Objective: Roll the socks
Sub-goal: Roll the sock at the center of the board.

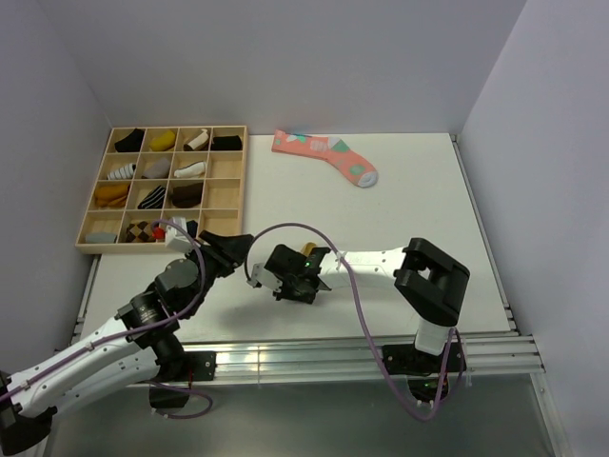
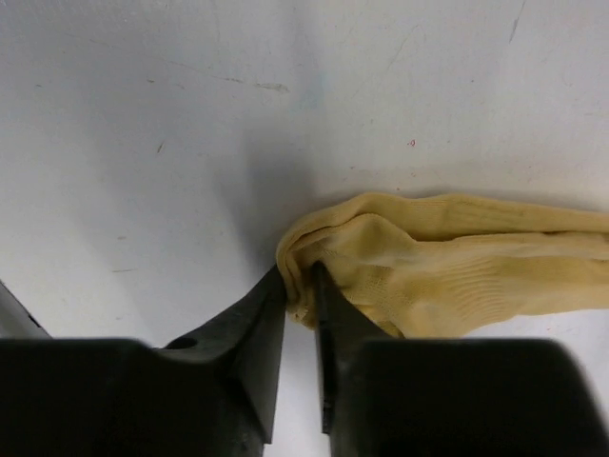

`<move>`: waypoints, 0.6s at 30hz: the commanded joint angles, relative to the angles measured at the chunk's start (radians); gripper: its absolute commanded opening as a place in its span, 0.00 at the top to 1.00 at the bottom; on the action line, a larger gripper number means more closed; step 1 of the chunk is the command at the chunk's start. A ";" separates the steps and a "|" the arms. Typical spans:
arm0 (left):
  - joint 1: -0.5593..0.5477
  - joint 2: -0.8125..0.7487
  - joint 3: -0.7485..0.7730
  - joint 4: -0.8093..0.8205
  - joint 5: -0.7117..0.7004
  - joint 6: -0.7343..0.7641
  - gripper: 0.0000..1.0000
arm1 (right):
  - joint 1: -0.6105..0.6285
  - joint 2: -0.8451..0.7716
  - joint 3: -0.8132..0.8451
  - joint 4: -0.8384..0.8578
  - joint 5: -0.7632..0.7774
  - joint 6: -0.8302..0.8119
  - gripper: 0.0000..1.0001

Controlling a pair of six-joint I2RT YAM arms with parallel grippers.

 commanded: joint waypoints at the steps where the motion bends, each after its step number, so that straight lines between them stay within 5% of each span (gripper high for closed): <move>1: 0.003 -0.017 0.043 -0.009 -0.027 0.027 0.50 | 0.004 0.023 0.015 0.002 -0.020 -0.012 0.79; 8: 0.001 -0.072 -0.058 0.062 -0.017 0.031 0.53 | -0.135 0.019 0.111 -0.154 -0.386 -0.072 0.83; 18: 0.001 0.030 -0.216 0.337 0.117 0.079 0.63 | -0.350 0.264 0.365 -0.549 -0.874 -0.274 0.83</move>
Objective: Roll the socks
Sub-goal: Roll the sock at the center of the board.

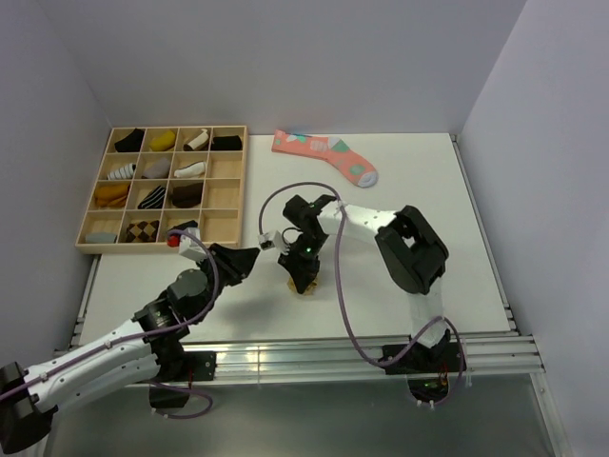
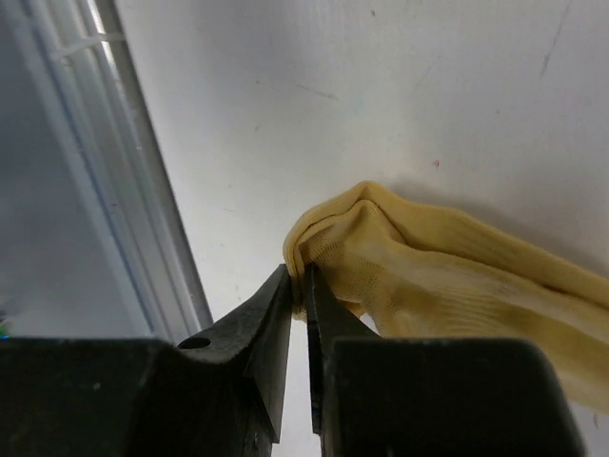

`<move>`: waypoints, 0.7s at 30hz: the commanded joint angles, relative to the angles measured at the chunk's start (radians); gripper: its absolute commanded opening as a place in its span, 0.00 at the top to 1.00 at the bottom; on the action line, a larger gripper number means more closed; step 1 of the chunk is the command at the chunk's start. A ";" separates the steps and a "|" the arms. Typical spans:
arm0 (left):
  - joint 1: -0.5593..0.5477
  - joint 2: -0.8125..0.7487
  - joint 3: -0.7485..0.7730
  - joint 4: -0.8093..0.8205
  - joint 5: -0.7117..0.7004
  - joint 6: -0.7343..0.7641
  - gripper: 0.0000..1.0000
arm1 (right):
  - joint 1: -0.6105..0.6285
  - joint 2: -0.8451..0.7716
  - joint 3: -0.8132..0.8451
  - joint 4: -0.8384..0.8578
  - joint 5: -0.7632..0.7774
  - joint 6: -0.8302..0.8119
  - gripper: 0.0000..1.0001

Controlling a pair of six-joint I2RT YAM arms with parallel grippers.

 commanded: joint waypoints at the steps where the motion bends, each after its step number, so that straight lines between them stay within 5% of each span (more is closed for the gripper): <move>1: 0.001 0.040 -0.065 0.171 0.081 0.046 0.63 | -0.045 0.094 0.085 -0.255 -0.241 -0.139 0.83; 10: -0.002 0.276 -0.203 0.538 0.228 0.103 0.67 | -0.101 0.291 0.206 -0.461 -0.356 -0.267 0.84; 21: -0.085 0.552 -0.218 0.791 0.300 0.196 0.60 | -0.119 0.322 0.198 -0.397 -0.337 -0.165 0.84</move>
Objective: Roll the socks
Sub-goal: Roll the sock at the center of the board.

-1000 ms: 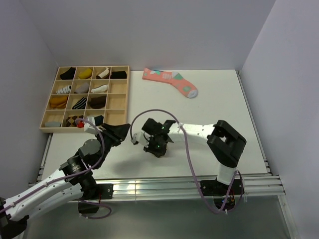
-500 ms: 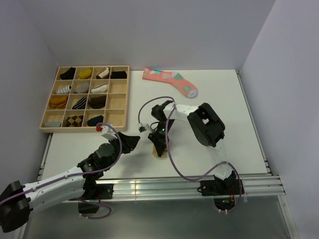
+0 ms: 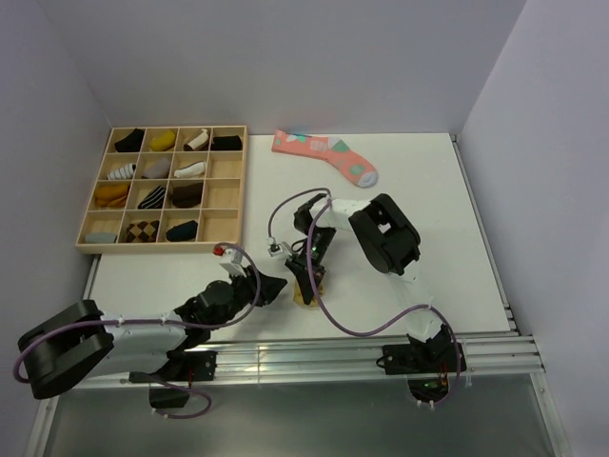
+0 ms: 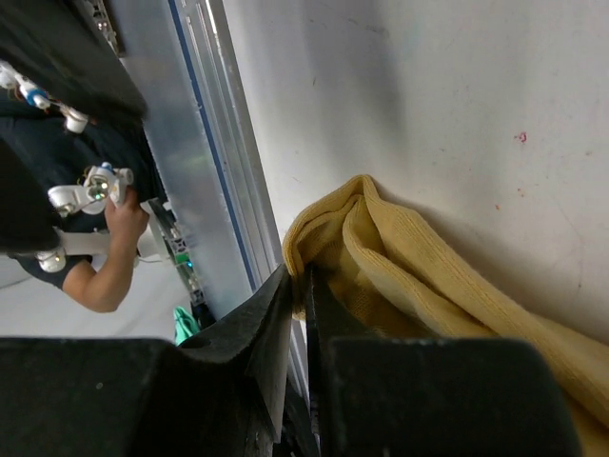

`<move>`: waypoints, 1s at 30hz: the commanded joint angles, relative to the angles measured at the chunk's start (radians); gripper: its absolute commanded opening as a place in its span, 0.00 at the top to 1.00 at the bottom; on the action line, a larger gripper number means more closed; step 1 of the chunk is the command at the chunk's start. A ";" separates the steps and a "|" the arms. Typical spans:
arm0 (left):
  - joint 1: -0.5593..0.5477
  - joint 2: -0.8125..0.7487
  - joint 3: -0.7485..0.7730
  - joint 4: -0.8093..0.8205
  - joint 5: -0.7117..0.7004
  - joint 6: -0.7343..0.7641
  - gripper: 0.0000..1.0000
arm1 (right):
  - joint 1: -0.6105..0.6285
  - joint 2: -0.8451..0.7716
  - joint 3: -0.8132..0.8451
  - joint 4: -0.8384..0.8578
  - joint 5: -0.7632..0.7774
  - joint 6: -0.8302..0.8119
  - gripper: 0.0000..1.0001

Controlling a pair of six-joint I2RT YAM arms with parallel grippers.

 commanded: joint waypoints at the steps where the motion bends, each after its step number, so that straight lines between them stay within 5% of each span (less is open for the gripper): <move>1: -0.040 0.052 0.017 0.148 0.033 0.052 0.60 | -0.009 0.003 0.024 0.007 -0.020 0.037 0.84; 16: -0.060 0.401 0.028 0.476 0.188 0.083 0.60 | -0.010 -0.020 0.001 0.056 0.012 0.100 0.87; 30: -0.058 0.440 0.072 0.354 0.104 0.086 0.60 | -0.016 -0.033 -0.006 0.042 0.000 0.093 0.88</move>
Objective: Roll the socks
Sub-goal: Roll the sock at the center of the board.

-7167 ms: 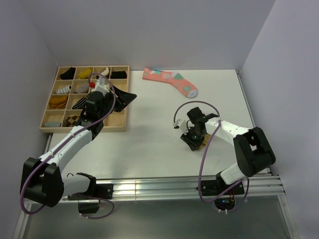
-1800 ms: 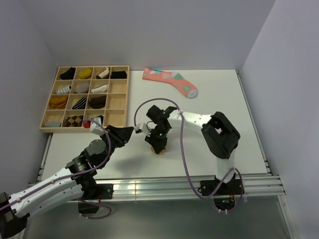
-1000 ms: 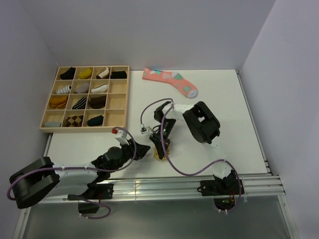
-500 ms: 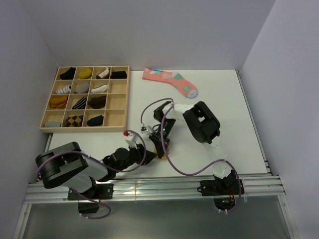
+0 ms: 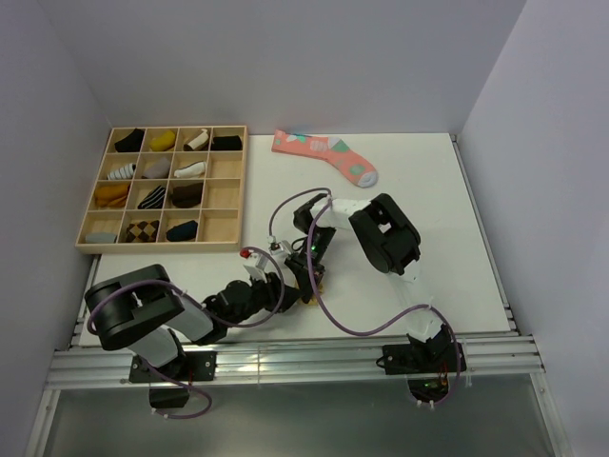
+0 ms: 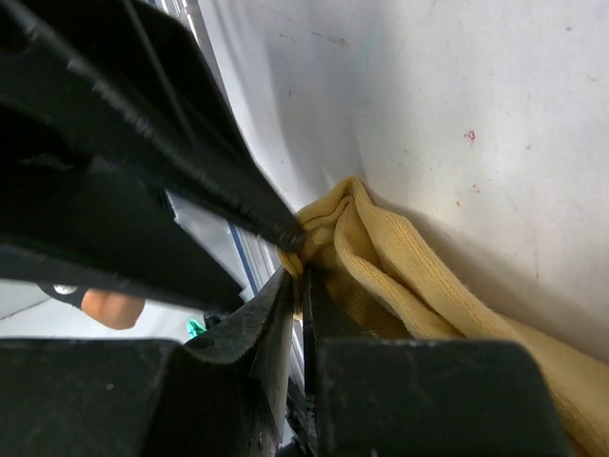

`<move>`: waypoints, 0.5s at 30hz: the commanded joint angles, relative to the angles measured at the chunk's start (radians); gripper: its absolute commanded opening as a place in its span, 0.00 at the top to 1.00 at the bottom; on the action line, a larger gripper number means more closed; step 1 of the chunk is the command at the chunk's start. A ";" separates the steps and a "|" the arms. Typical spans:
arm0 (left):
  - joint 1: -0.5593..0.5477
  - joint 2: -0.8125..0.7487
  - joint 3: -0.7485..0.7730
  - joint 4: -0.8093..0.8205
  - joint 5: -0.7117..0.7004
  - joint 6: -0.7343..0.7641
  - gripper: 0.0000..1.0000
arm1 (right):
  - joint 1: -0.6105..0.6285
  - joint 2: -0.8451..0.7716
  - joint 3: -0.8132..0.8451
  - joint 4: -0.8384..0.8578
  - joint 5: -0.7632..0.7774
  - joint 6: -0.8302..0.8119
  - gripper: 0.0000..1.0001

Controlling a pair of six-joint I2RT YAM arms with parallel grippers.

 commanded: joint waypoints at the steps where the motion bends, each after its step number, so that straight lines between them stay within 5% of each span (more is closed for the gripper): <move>1: -0.006 -0.033 0.013 -0.030 -0.044 0.016 0.61 | -0.014 -0.035 -0.002 0.001 -0.010 0.000 0.88; 15: -0.007 -0.032 0.031 -0.127 -0.045 0.058 0.59 | -0.016 -0.030 0.003 0.012 -0.001 0.026 0.88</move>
